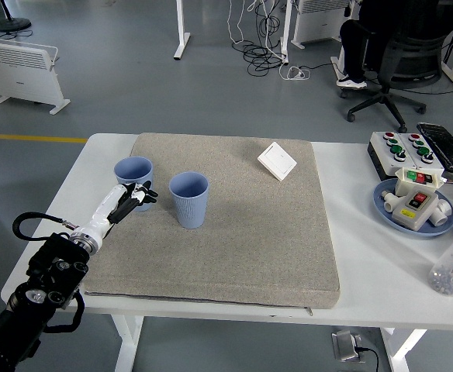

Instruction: Push cup pick cup insert cup

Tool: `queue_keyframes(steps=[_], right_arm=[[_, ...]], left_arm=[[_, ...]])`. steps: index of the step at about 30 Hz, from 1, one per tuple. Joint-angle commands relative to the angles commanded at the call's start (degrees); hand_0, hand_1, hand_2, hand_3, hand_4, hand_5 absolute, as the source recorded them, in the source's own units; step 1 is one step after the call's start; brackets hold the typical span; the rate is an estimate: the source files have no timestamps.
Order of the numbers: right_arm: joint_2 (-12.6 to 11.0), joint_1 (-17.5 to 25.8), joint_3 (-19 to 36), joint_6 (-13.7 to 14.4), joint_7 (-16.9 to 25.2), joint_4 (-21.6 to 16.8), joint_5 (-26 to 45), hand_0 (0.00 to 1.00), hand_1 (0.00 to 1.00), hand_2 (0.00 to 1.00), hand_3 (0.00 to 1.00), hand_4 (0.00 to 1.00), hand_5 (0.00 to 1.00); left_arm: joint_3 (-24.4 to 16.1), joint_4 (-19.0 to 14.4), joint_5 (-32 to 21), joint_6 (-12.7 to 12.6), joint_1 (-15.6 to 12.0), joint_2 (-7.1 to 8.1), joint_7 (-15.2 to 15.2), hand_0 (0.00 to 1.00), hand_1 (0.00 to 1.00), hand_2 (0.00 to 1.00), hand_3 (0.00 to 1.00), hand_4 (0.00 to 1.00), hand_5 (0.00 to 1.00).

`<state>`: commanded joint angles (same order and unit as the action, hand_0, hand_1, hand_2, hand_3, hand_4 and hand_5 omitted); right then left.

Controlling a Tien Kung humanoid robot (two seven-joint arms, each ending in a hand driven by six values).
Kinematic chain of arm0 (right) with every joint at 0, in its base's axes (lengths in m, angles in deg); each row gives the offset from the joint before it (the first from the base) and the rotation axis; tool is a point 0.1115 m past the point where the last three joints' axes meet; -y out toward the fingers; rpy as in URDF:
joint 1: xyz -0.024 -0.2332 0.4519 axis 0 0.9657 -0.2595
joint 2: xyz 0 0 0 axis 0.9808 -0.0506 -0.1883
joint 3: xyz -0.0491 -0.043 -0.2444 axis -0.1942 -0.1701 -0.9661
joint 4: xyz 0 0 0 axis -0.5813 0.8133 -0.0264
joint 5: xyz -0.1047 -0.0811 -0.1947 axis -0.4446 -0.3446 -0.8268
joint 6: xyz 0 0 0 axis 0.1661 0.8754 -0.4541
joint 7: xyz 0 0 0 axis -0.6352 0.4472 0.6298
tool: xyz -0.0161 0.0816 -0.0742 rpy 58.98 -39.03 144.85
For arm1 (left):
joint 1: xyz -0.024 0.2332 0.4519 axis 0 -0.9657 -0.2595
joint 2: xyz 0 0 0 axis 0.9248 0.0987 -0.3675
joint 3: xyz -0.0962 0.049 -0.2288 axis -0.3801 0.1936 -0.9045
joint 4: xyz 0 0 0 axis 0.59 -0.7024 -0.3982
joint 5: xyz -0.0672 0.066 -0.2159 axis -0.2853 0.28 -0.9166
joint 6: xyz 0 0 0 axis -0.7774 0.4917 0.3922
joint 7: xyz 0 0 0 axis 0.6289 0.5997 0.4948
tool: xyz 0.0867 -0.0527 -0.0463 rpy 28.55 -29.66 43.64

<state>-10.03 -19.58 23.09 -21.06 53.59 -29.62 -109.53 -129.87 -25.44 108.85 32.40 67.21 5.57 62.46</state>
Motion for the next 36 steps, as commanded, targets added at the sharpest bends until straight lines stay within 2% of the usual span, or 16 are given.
queue_keyframes(steps=[7,14,15,20,21,25,26,27,28,32,33,36], right_arm=[[0.1,0.0,0.0,0.0,-0.1,0.0,-0.2,0.759,0.654,0.683,0.562,0.096,0.472],[0.1,0.0,0.0,-0.1,0.0,0.0,0.0,0.759,0.654,0.683,0.562,0.096,0.471],[0.0,0.0,0.1,-0.1,0.0,0.0,0.0,0.76,0.654,0.682,0.563,0.096,0.47],[-0.1,0.0,0.3,-0.1,0.0,0.0,0.0,0.76,0.654,0.682,0.563,0.096,0.47],[-0.1,0.1,0.4,-0.1,0.0,0.0,0.1,0.76,0.654,0.682,0.563,0.095,0.468],[-0.2,0.2,0.7,0.0,0.0,0.0,0.2,0.76,0.654,0.682,0.563,0.095,0.468],[-0.2,0.2,0.8,0.0,0.1,0.0,0.1,0.76,0.654,0.682,0.563,0.095,0.468],[-0.2,0.2,0.8,0.0,0.1,0.0,0.1,0.76,0.654,0.682,0.562,0.095,0.465],[-0.2,0.2,0.9,0.0,0.1,0.0,0.2,0.76,0.654,0.682,0.562,0.095,0.465],[-0.3,0.3,1.0,0.1,0.3,0.0,0.7,0.76,0.654,0.682,0.562,0.095,0.465],[-0.3,0.3,1.1,0.1,0.3,0.0,0.8,0.76,0.654,0.682,0.562,0.095,0.466],[-0.3,0.3,1.2,0.1,0.3,0.0,0.8,0.76,0.654,0.682,0.562,0.095,0.466]], left_arm=[[-2.0,1.4,1.9,0.0,0.8,-0.49,-0.4,0.789,0.663,0.579,0.546,0.584,0.998],[-0.4,0.6,0.5,-0.2,0.2,-0.1,-0.5,0.79,0.663,0.58,0.546,0.583,0.998],[-0.3,0.5,0.4,-0.2,0.1,-0.06,-0.5,0.723,0.654,0.578,0.545,0.584,0.998],[1.7,-1.3,-1.5,-0.6,-1.1,0.68,-0.7,0.723,0.654,0.578,0.545,0.584,0.998],[2.3,-2.3,-2.2,-0.6,-1.8,1.05,-0.6,0.677,0.622,0.575,0.545,0.584,0.998],[4.4,-6.8,-5.3,-0.6,-4.4,2.73,0.2,0.677,0.622,0.575,0.545,0.584,0.998],[5.0,-8.9,-6.3,-0.6,-5.6,3.73,0.6,0.677,0.622,0.575,0.545,0.584,0.998],[5.2,-10.1,-6.7,-0.6,-6.1,4.19,0.8,0.579,0.6,0.57,0.544,0.586,0.998],[5.4,-12.0,-7.2,-0.6,-7.2,5.17,1.1,0.579,0.6,0.57,0.544,0.586,0.998],[4.7,-18.5,-7.7,-0.6,-9.9,8.1,1.9,0.579,0.6,0.57,0.544,0.586,0.998],[4.0,-20.2,-7.4,-0.5,-10.6,8.96,2.3,0.426,0.544,0.517,0.541,0.673,0.998],[2.4,-24.7,-6.0,-0.5,-11.6,10.52,3.0,0.426,0.544,0.517,0.541,0.673,0.998]])
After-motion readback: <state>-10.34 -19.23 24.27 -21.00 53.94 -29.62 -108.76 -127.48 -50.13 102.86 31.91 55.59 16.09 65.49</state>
